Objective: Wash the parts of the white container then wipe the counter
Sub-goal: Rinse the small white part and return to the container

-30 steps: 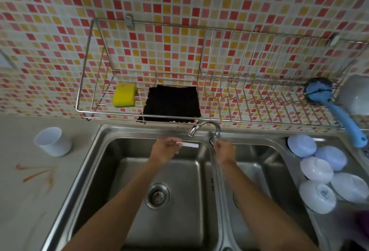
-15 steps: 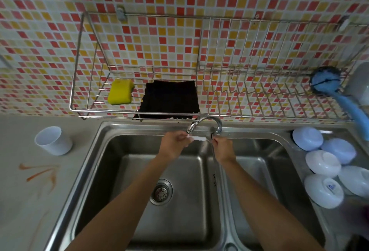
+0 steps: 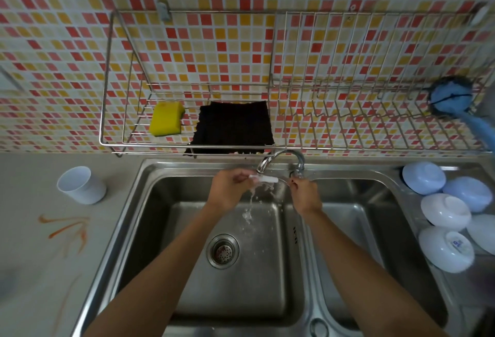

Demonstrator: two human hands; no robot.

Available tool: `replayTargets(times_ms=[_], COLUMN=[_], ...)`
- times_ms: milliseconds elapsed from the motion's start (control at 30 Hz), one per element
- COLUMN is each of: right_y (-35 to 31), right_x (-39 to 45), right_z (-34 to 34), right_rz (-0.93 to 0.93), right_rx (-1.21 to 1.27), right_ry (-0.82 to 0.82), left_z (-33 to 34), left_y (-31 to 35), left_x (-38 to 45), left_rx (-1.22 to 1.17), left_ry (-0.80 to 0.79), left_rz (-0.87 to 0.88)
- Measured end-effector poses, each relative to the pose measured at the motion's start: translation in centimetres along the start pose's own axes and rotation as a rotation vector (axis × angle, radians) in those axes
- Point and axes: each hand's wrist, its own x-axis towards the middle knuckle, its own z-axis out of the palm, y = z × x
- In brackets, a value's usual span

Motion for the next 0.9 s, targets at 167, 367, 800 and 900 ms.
replayTargets(times_ms=[167, 367, 800, 900], right_y=[-0.1, -0.3, -0.3, -0.4], right_x=[-0.2, -0.7, -1.0, -1.1], right_z=[-0.1, -0.3, -1.1, -1.2], right_rz=[0.001, 0.005, 0.053, 0.028], right_rx=[0.02, 0.044, -0.045, -0.005], right_ry=[0.017, 0.066, -0.001, 0.028], left_z=[-1.4, -1.7, 1.6, 0.1], left_y=[-0.3, -0.6, 0.6, 0.0], left_x=[-0.5, -0.5, -0.1, -0.3], left_rx=[0.015, -0.042, -0.156, -0.132], left_ry=[0.033, 0.032, -0.047, -0.028], left_rz=[-0.025, -0.075, -0.092, -0.093])
